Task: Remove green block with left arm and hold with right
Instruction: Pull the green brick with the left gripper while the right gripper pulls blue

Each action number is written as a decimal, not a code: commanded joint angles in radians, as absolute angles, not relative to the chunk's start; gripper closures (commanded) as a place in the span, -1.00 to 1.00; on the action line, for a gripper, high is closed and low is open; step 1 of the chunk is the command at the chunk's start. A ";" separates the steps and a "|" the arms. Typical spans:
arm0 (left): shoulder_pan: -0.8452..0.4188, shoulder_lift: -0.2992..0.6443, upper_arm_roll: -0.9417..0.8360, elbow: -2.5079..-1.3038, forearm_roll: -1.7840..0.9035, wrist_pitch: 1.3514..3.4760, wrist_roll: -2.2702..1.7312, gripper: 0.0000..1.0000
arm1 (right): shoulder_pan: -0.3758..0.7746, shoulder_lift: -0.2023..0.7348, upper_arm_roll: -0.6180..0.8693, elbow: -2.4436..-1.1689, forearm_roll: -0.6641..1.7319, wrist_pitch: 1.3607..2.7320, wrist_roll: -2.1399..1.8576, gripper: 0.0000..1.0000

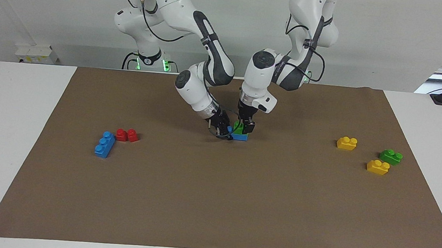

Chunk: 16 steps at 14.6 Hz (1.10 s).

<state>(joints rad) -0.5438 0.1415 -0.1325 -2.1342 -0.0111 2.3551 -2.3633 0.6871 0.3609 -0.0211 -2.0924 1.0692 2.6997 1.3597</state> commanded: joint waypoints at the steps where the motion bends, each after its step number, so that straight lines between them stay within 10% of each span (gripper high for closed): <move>1: -0.561 0.137 -0.118 -2.138 0.021 2.345 -2.387 0.73 | 0.687 0.374 -0.017 -2.092 1.098 2.720 1.315 1.00; 2: -0.561 0.137 -0.118 -2.135 0.025 2.344 -2.385 1.00 | 0.687 0.374 -0.017 -2.092 1.098 2.720 1.315 1.00; 16: -0.531 0.058 -0.115 -2.092 0.025 2.224 -2.332 1.00 | 0.693 0.370 -0.015 -2.089 1.098 2.718 1.319 1.00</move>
